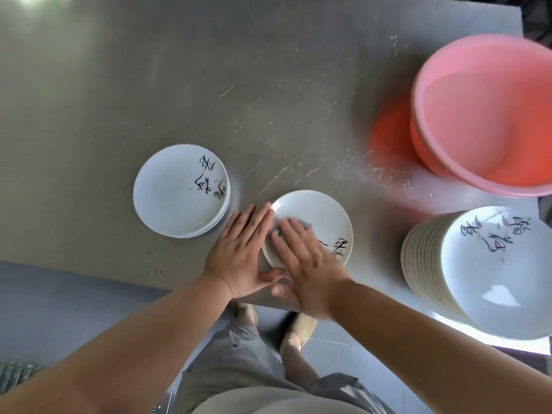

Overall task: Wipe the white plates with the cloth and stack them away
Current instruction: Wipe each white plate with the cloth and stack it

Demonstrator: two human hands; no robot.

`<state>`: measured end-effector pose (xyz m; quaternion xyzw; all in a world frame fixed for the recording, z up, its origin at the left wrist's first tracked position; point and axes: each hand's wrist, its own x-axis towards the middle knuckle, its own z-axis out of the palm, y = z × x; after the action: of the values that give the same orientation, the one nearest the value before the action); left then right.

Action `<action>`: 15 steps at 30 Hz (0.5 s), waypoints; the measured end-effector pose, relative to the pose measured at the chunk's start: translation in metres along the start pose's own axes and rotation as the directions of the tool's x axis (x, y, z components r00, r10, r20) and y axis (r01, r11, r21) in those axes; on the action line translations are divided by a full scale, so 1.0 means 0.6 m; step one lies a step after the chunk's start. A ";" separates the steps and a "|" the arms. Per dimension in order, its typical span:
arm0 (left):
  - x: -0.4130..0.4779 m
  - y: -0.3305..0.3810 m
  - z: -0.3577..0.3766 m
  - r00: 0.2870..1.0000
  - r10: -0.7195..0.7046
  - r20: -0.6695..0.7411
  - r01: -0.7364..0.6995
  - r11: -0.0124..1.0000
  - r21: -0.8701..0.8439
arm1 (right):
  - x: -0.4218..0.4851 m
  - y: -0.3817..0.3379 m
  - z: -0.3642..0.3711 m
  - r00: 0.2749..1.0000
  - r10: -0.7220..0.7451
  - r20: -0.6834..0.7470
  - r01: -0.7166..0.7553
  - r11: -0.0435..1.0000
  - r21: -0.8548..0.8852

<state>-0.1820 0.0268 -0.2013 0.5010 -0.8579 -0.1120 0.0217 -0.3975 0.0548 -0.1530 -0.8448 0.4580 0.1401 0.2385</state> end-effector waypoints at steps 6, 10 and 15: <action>0.002 -0.001 0.003 1.000 0.017 0.006 -0.017 1.000 0.010 | -0.067 0.060 -0.004 0.992 0.129 -0.014 -0.130 0.989 -0.068; -0.001 -0.001 0.000 1.000 0.020 -0.002 -0.020 1.000 -0.005 | 0.007 0.068 -0.024 0.953 0.292 -0.076 -0.295 0.955 -0.029; 0.000 0.005 -0.004 1.000 -0.006 0.024 0.006 1.000 -0.002 | 0.003 0.013 0.009 1.000 -0.003 0.008 0.003 1.000 0.010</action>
<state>-0.1843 0.0279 -0.1985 0.5021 -0.8565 -0.1192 0.0115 -0.4031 0.0530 -0.1602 -0.8437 0.4566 0.1410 0.2446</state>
